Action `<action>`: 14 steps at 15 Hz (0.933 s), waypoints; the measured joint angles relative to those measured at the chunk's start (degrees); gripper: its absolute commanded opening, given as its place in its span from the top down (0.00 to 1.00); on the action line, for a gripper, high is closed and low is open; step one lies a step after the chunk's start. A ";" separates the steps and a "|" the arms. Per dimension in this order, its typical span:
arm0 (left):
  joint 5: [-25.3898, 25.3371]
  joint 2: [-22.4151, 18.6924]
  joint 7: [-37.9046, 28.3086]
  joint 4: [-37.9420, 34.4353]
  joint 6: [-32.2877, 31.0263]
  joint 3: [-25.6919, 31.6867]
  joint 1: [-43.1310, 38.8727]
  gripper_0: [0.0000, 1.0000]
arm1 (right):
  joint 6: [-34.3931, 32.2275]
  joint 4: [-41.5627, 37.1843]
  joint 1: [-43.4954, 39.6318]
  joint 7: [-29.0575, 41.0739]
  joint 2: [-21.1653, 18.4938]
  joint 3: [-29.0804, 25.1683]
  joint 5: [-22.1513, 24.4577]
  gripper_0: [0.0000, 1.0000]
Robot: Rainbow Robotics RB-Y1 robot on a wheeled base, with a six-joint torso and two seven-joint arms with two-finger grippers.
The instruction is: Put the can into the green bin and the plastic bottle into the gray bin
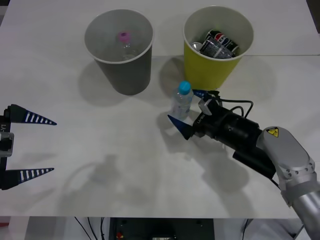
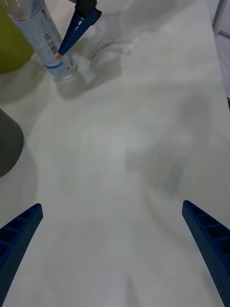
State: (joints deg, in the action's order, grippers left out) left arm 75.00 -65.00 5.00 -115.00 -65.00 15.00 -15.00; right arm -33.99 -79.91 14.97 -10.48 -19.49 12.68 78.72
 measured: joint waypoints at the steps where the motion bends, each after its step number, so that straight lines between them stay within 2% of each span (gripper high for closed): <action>1: 0.00 0.00 0.00 0.00 0.00 0.00 0.00 0.00 | -0.12 1.45 0.98 -0.19 0.48 0.06 0.02 0.00; 3: 0.00 0.00 0.00 0.00 0.00 0.00 0.00 0.00 | -0.23 2.60 1.90 -0.38 1.07 0.07 0.03 0.00; 4: 0.00 0.00 0.00 0.00 0.00 0.00 0.00 0.00 | -0.19 2.65 2.01 -0.37 1.19 0.07 0.03 0.20; 5: 0.00 0.00 0.00 0.00 0.00 0.00 0.00 0.00 | -0.20 2.66 2.05 -0.41 1.20 0.07 0.03 0.71; 6: 0.00 0.00 0.00 0.00 0.00 0.00 0.00 0.00 | -0.24 2.66 2.02 -0.31 1.21 0.07 0.03 0.95; 7: 0.00 0.00 0.00 0.00 0.00 0.00 0.00 0.00 | -0.25 2.66 2.02 -0.06 1.21 0.07 0.03 1.00; 14: 0.00 0.00 0.00 0.00 0.00 0.00 0.00 0.00 | -0.41 2.66 2.01 1.10 1.07 0.07 -0.04 1.00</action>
State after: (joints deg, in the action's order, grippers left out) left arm 75.00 -65.00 5.00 -115.00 -65.00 15.00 -15.00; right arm -34.40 -77.25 16.98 -9.38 -18.41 12.75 78.68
